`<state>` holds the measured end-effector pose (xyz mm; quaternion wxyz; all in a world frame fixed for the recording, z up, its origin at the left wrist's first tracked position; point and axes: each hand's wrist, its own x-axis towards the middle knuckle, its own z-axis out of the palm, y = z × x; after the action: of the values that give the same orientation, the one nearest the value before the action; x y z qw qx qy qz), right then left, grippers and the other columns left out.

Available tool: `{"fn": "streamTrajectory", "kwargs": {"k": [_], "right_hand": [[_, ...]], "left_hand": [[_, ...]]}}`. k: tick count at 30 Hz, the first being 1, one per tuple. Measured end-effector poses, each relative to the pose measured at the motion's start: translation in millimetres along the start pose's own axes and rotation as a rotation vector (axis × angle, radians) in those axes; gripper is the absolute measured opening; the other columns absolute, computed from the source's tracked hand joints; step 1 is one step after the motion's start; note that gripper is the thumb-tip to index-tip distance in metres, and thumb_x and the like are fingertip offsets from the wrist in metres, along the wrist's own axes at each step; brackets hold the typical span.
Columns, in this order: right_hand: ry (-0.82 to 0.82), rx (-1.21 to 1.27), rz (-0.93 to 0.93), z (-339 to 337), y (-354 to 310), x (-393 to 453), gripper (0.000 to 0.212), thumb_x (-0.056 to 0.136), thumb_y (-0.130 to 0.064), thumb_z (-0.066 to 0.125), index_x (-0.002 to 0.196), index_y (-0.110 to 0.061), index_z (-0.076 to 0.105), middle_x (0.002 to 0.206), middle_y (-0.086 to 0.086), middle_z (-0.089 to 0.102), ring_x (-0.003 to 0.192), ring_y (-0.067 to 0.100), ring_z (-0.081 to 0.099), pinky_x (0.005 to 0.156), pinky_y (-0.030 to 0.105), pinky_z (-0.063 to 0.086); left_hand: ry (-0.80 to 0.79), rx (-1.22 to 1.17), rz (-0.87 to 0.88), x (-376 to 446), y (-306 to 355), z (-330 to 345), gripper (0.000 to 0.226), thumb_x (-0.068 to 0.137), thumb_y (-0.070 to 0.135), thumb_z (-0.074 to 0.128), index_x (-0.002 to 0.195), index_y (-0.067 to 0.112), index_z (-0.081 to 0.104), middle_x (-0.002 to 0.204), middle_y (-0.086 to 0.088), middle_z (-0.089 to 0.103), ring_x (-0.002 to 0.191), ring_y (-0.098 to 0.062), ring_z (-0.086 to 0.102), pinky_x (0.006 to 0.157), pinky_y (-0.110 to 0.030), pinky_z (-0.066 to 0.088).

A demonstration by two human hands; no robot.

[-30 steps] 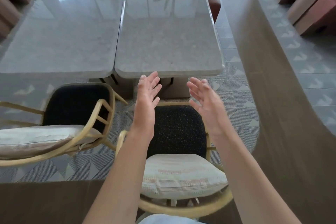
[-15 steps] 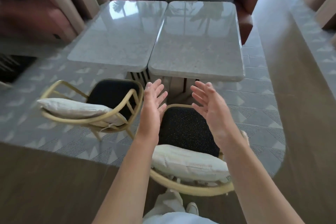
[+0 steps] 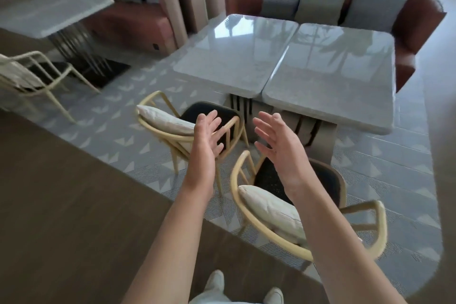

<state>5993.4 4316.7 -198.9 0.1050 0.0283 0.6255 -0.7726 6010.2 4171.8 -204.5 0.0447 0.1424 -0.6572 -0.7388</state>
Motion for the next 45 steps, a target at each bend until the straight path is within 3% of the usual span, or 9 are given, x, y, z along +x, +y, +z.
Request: {"fn": "streamTrajectory", "kwargs": {"k": [7,18,21,25,29,33,37,41,45], "right_hand": [[-0.045,-0.012,0.035,82,10,6,0.047,0.105,-0.044,0.037,0.142,-0.019,0.053,0.141,-0.002,0.059,0.132,0.013,0.052,0.111,0.035,0.042],[-0.196,-0.003,0.069,315,57,23,0.042,0.105,-0.041,0.038,0.137,-0.022,0.056,0.137,-0.004,0.062,0.124,0.008,0.057,0.104,0.029,0.045],[-0.236,-0.014,0.064,360,63,31,0.047,0.105,-0.042,0.038,0.143,-0.018,0.053,0.140,-0.003,0.060,0.129,0.011,0.055,0.110,0.032,0.043],[-0.220,-0.039,0.086,392,67,54,0.048,0.105,-0.042,0.038,0.144,-0.017,0.052,0.141,-0.002,0.060,0.132,0.012,0.054,0.113,0.036,0.041],[-0.175,-0.067,0.127,402,74,84,0.044,0.105,-0.040,0.039,0.140,-0.018,0.054,0.137,-0.003,0.062,0.128,0.011,0.056,0.101,0.023,0.046],[-0.139,-0.098,0.157,419,85,146,0.038,0.106,-0.043,0.038,0.129,-0.023,0.060,0.127,-0.006,0.067,0.121,0.012,0.060,0.108,0.037,0.045],[-0.171,-0.048,0.192,456,86,212,0.046,0.106,-0.040,0.038,0.137,-0.012,0.057,0.132,0.002,0.065,0.124,0.016,0.060,0.110,0.039,0.045],[-0.275,-0.033,0.193,495,83,266,0.049,0.107,-0.042,0.037,0.143,-0.013,0.052,0.140,0.001,0.060,0.130,0.016,0.055,0.106,0.031,0.045],[-0.247,-0.026,0.226,503,89,288,0.048,0.107,-0.040,0.037,0.143,-0.013,0.052,0.138,0.001,0.061,0.128,0.015,0.056,0.106,0.031,0.046]], "left_hand": [[0.064,-0.027,0.032,4,11,-86,0.062,0.101,0.065,0.022,0.147,0.032,0.048,0.150,0.007,0.052,0.129,-0.003,0.055,0.117,-0.042,0.036],[0.169,0.013,0.062,30,48,-303,0.058,0.104,0.058,0.016,0.146,0.033,0.048,0.148,0.011,0.052,0.130,-0.004,0.053,0.117,-0.041,0.035],[0.180,-0.003,0.070,46,50,-345,0.062,0.102,0.063,0.018,0.148,0.032,0.047,0.148,0.011,0.052,0.130,-0.003,0.053,0.116,-0.038,0.037],[0.189,-0.033,0.028,74,50,-373,0.062,0.103,0.062,0.019,0.148,0.031,0.047,0.148,0.011,0.053,0.129,-0.003,0.053,0.115,-0.037,0.037],[0.175,-0.078,-0.027,108,39,-387,0.054,0.105,0.056,0.018,0.142,0.033,0.050,0.147,0.008,0.053,0.129,-0.006,0.054,0.115,-0.038,0.037],[0.195,-0.069,-0.051,160,40,-400,0.055,0.105,0.055,0.018,0.144,0.031,0.049,0.145,0.010,0.053,0.129,-0.007,0.054,0.115,-0.039,0.037],[0.266,-0.041,-0.067,206,50,-429,0.055,0.104,0.058,0.021,0.145,0.033,0.049,0.143,0.013,0.054,0.127,-0.003,0.055,0.116,-0.037,0.036],[0.347,-0.043,-0.058,252,61,-453,0.055,0.104,0.058,0.021,0.144,0.032,0.050,0.142,0.012,0.055,0.126,-0.004,0.056,0.117,-0.041,0.036],[0.327,-0.050,-0.125,287,55,-457,0.049,0.105,0.057,0.021,0.137,0.034,0.052,0.139,0.010,0.057,0.125,-0.007,0.057,0.116,-0.042,0.037]]}}
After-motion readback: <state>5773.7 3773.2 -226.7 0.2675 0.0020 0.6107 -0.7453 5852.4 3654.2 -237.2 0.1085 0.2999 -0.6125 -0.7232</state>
